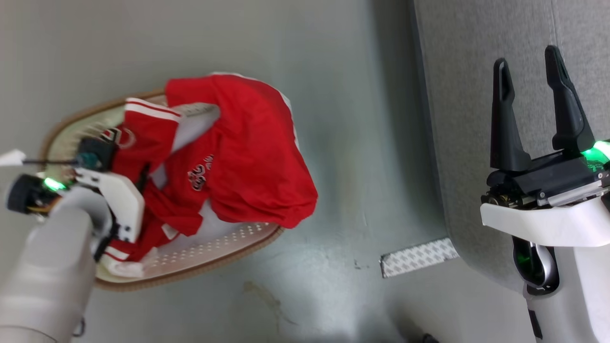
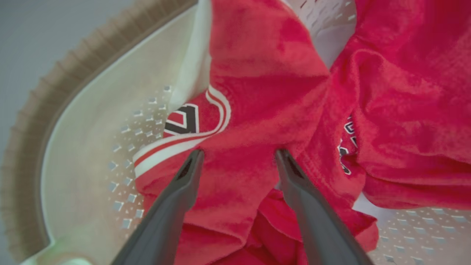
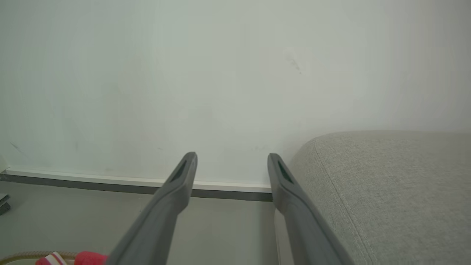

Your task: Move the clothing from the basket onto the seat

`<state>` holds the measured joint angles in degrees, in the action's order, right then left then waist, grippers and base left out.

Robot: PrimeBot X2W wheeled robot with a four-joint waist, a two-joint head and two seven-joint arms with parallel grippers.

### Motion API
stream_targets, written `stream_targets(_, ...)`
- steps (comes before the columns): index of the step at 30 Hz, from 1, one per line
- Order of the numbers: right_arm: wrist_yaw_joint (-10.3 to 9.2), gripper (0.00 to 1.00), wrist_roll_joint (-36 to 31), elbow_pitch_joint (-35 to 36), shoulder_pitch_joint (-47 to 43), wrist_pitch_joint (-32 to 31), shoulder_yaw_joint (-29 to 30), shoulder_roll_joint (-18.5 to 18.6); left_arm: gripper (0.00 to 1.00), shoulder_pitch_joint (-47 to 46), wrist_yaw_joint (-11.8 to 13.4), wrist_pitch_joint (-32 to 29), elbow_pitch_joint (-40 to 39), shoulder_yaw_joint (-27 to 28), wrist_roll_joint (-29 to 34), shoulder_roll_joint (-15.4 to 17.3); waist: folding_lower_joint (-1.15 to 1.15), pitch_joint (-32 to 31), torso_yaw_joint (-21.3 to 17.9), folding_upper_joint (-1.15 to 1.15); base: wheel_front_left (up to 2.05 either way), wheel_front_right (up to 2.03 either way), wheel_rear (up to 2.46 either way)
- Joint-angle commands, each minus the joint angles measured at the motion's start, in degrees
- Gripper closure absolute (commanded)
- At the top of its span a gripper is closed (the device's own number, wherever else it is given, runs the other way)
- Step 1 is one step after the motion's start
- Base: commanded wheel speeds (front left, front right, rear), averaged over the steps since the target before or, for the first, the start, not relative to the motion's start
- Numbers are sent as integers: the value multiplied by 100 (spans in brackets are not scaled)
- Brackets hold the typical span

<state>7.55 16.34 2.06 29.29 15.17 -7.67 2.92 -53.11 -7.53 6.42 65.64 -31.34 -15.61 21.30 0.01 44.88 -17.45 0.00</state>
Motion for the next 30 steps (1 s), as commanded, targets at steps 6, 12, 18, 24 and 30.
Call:
stream_targets(6, -12, 0, 132, 101, 130, -3, -86, -2, 0, -519, 11, -78, 138, -471, -196, 293, -1, 501, -301, 0, 0, 0, 0)
stream_targets(12, -12, 0, 188, 120, 151, -3, -187, -2, 0, -712, 10, -218, 133, -1075, -302, 341, -1, 674, -416, 0, 0, 0, 0)
stream_targets(18, -12, 0, 156, 157, 160, -3, -272, -1, 0, -892, 11, -462, 292, -1383, -655, 478, -1, 805, -481, 0, 0, 0, 0)
stream_targets(24, -12, 0, 149, 143, 126, -3, -262, -2, 0, -1050, 12, -569, 578, -1356, -775, 454, -1, 882, -473, 0, 0, 0, 0)
stream_targets(30, -12, 0, 125, 49, 145, -3, -261, -2, 100, -942, 12, -181, 582, -1405, -910, 290, -1, 711, -371, 0, 0, 0, 0)
